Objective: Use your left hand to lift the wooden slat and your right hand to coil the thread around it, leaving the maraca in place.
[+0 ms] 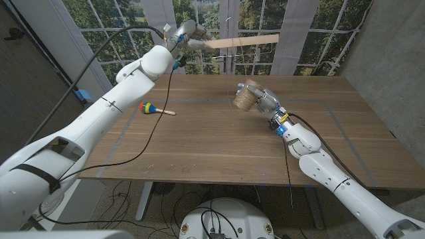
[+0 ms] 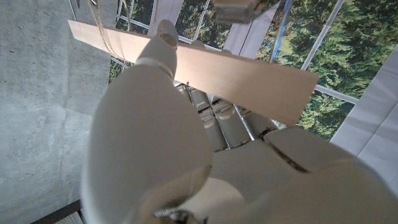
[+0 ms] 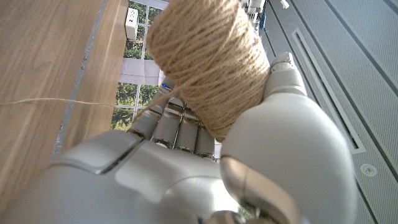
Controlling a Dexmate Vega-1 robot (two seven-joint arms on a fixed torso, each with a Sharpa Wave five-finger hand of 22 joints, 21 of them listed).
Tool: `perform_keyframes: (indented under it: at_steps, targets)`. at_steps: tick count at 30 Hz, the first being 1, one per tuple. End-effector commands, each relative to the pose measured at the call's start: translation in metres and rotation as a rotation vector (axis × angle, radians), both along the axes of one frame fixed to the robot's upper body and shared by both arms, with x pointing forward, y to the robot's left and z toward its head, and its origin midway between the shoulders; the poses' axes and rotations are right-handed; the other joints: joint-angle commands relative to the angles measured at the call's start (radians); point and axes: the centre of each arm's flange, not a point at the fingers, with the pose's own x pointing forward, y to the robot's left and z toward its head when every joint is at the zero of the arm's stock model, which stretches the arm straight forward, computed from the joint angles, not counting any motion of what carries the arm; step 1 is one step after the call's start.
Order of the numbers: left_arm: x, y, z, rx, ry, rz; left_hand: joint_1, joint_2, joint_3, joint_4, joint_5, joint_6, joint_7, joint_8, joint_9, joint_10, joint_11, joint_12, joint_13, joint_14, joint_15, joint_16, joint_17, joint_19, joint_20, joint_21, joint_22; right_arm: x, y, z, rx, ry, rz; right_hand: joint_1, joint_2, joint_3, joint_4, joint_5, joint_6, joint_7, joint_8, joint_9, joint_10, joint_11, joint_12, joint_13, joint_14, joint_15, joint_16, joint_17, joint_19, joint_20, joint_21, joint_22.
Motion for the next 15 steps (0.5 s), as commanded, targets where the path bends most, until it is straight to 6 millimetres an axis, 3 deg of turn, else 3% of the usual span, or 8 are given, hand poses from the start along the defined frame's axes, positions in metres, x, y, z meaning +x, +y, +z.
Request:
perform_keyframes:
  at_steps: [1, 7, 15]
  targets:
    - [-0.005, -0.002, 0.004, -0.005, -0.028, -0.028, 0.137, 0.146, 0.006, 0.005, 0.003, 0.011, 0.003, 0.004, 0.001, 0.010, 0.000, -0.001, 0.006, 0.105, -0.102, -0.001, 0.003, -0.006, -0.074, 0.010, 0.002, 0.021, -0.010, -0.031, 0.177, 0.153, 0.003, 0.206, 0.202, 0.056, 0.053, 0.001, 0.317, -0.165, 0.005, 0.002, 0.136, -0.085, 0.006, 0.001, 0.049, -0.162, 0.010, 0.004, 0.014, -0.041, 0.011, -0.001]
    - [-0.006, -0.003, 0.004, 0.008, -0.005, -0.059, 0.137, 0.146, 0.006, 0.005, 0.003, 0.012, 0.004, 0.003, 0.002, 0.011, -0.001, -0.003, 0.006, 0.105, -0.102, -0.003, 0.004, -0.008, -0.073, 0.012, 0.001, 0.032, -0.017, -0.040, 0.316, 0.203, 0.026, 0.207, 0.203, 0.056, 0.054, 0.000, 0.318, -0.163, 0.005, 0.002, 0.138, -0.085, 0.006, 0.000, 0.053, -0.161, 0.010, 0.007, 0.017, -0.043, 0.016, -0.001]
    - [-0.006, 0.000, 0.003, 0.005, 0.045, -0.127, 0.137, 0.146, 0.007, 0.005, 0.003, 0.012, 0.002, 0.002, 0.002, 0.011, -0.001, -0.005, 0.008, 0.105, -0.102, -0.005, 0.004, -0.009, -0.073, 0.014, 0.001, 0.041, -0.027, -0.035, 0.427, 0.222, 0.022, 0.209, 0.203, 0.056, 0.054, -0.001, 0.317, -0.166, 0.003, 0.002, 0.139, -0.087, 0.006, 0.000, 0.068, -0.162, 0.017, 0.013, 0.020, -0.044, 0.021, -0.001]
